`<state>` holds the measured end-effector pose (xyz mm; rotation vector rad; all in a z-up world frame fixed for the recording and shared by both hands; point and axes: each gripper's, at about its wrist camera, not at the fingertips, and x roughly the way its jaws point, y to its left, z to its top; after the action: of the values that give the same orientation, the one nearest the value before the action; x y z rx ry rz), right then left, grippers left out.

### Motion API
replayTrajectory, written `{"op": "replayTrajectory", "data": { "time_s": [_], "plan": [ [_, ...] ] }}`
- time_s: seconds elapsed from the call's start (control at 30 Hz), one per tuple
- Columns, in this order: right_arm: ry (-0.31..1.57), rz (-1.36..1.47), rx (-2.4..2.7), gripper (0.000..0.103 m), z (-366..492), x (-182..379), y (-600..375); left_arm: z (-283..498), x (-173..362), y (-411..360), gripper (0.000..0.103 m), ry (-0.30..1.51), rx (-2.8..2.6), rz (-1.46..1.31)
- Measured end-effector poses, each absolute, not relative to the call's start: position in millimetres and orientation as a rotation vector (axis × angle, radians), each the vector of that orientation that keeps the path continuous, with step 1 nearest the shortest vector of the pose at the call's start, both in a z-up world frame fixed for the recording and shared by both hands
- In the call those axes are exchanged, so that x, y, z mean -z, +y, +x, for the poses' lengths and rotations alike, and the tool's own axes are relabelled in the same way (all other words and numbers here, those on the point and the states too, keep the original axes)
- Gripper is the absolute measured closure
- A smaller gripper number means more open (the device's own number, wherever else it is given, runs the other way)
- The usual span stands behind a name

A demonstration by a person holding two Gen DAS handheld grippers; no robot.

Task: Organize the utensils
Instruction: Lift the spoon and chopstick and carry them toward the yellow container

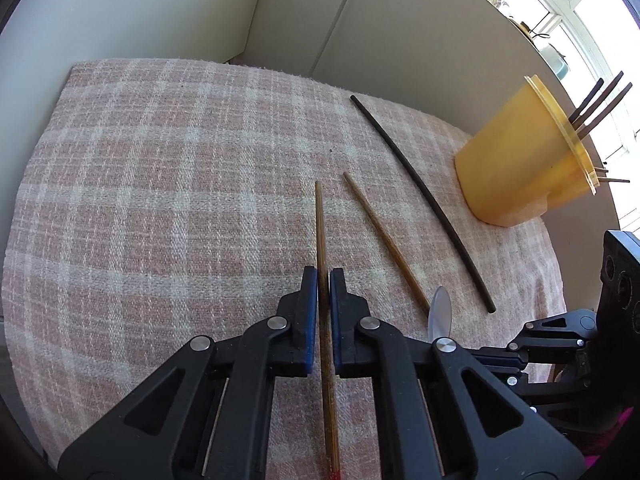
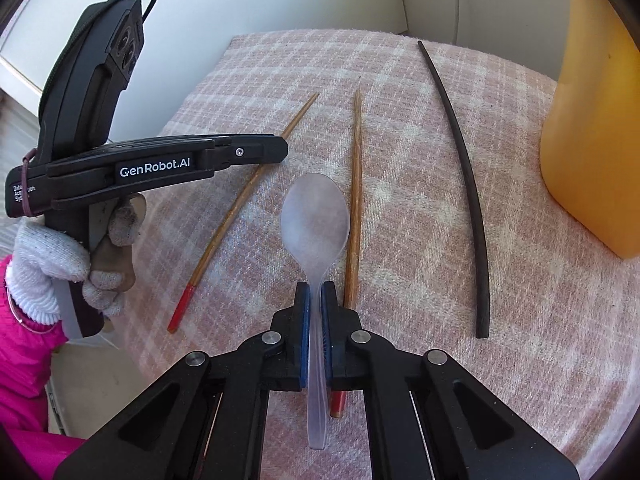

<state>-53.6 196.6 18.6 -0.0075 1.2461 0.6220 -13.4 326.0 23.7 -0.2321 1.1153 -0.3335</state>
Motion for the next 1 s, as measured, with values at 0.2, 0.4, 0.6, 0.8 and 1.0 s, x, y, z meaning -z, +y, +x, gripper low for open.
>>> {"op": "replayTrajectory", "data": {
  "time_s": [0.2, 0.4, 0.6, 0.8, 1.0],
  "plan": [
    [1.149, 0.008, -0.626, 0.099, -65, -39, 187, -34, -54, 337, 0.100, 1.020, 0.363, -0.264],
    [1.058, 0.020, -0.611, 0.099, -76, -58, 172, -53, -88, 335, 0.100, 0.939, 0.408, -0.243],
    [0.985, 0.039, -0.584, 0.099, -83, -76, 157, -74, -117, 320, 0.100, 0.866, 0.457, -0.208],
    [0.903, 0.045, -0.553, 0.099, -94, -96, 144, -91, -142, 313, 0.100, 0.806, 0.503, -0.195],
    [0.834, 0.072, -0.522, 0.099, -96, -118, 122, -95, -163, 298, 0.100, 0.747, 0.550, -0.200]
  ]
}}
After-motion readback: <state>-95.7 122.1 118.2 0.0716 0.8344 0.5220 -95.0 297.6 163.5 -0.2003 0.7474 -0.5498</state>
